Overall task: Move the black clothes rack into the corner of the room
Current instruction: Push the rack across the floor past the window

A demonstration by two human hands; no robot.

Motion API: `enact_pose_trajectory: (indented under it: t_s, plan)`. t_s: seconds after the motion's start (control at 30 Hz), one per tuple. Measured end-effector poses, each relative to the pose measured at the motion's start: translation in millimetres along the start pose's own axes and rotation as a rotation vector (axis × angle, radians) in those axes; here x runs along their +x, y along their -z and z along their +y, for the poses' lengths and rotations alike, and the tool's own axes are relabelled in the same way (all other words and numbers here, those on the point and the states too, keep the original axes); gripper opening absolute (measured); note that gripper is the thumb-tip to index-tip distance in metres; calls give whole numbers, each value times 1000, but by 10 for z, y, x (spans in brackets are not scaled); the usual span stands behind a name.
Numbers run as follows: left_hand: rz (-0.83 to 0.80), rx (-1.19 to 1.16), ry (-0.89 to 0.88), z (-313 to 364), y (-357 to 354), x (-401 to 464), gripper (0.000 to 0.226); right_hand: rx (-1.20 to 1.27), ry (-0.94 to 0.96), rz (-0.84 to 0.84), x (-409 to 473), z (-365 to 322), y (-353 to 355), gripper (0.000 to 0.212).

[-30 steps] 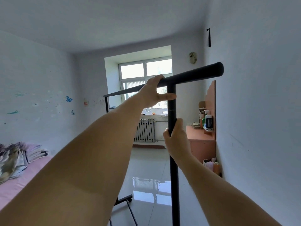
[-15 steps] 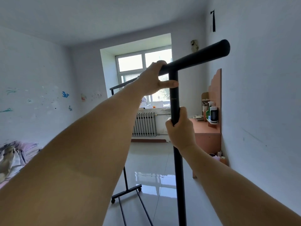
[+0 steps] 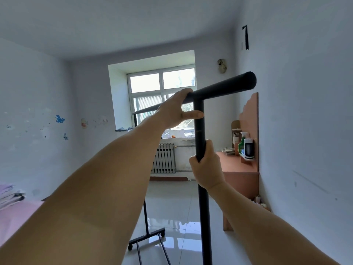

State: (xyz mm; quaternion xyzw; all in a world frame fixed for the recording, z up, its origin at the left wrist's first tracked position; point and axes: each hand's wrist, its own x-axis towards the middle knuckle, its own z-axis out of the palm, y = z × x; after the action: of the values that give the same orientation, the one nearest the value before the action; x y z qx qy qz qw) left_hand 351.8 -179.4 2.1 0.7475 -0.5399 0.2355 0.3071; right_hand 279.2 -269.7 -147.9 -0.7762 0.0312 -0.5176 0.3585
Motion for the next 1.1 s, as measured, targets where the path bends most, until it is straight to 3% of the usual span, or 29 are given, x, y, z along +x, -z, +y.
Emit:
enact_pose_trajectory:
  t_s: [0.6,0.97,1.1]
  plan:
    - [62,18,11,-1153,-783,1117,69,125,31,-33,1164,1374,-733,22]
    - [-10,-17,91,-1908,-1505,2115,63,168,10,-66,2104,2451,-1081,24]
    - [-1,-21,115,-2184,-1682,2380,70,202,-3,-99,2369,2705,-1212,24]
